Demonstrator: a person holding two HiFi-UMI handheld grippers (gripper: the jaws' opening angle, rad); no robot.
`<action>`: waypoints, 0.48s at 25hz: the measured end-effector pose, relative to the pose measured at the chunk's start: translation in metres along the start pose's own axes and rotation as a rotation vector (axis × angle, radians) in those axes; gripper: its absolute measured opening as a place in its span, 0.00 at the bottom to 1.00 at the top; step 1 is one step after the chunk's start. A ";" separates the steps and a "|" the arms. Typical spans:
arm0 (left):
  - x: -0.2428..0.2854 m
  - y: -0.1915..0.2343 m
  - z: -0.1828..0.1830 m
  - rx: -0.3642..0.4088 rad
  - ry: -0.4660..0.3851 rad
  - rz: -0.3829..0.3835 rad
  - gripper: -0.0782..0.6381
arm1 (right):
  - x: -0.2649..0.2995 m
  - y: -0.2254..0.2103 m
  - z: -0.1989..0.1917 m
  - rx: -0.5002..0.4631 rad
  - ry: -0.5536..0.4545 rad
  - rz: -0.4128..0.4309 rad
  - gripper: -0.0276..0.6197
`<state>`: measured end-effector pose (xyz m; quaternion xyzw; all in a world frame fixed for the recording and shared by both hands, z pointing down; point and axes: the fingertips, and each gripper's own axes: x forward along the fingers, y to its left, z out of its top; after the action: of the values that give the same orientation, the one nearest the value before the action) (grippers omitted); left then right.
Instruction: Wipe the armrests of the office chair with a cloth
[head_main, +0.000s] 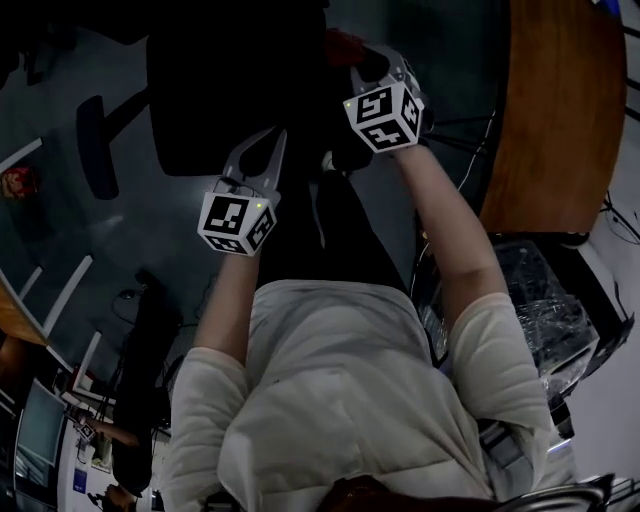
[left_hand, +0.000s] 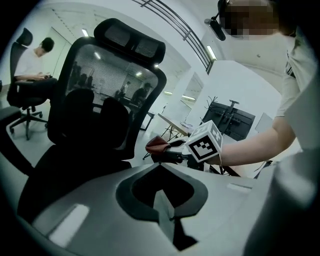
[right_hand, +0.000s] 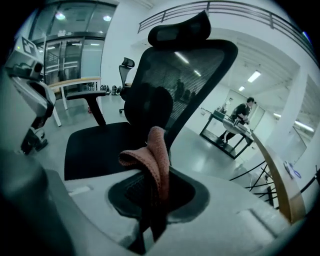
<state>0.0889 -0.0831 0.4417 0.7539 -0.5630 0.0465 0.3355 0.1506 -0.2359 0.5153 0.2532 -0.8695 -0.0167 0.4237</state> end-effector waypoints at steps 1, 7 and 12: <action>-0.001 -0.003 -0.004 -0.008 0.000 0.004 0.13 | 0.000 0.004 0.000 -0.008 -0.005 0.015 0.11; 0.003 -0.020 -0.038 -0.024 0.039 0.012 0.13 | -0.016 0.014 -0.004 -0.043 -0.024 0.069 0.11; 0.009 -0.036 -0.088 -0.045 0.135 -0.005 0.13 | -0.042 0.038 -0.020 -0.084 -0.027 0.123 0.11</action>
<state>0.1506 -0.0367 0.4974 0.7427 -0.5382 0.0839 0.3896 0.1713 -0.1802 0.5069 0.1812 -0.8875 -0.0306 0.4225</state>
